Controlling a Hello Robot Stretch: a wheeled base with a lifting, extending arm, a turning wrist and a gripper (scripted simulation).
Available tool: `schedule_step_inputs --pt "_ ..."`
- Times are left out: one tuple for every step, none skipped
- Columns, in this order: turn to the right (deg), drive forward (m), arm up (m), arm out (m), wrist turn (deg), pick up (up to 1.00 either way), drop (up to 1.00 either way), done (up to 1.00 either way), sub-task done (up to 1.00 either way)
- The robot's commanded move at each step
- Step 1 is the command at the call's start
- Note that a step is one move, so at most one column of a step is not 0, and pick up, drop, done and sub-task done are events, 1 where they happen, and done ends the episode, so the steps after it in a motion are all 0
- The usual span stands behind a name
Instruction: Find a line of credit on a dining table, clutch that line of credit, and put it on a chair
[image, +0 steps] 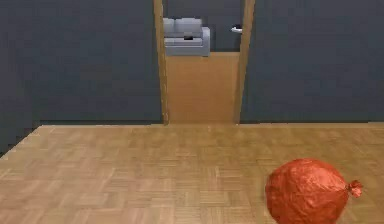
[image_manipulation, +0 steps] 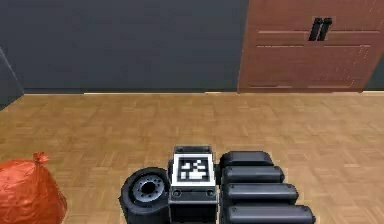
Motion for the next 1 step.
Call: schedule_step_inputs --pt "-42.0 0.00 0.00 0.00 0.0 0.00 0.00 0.00 0.00"
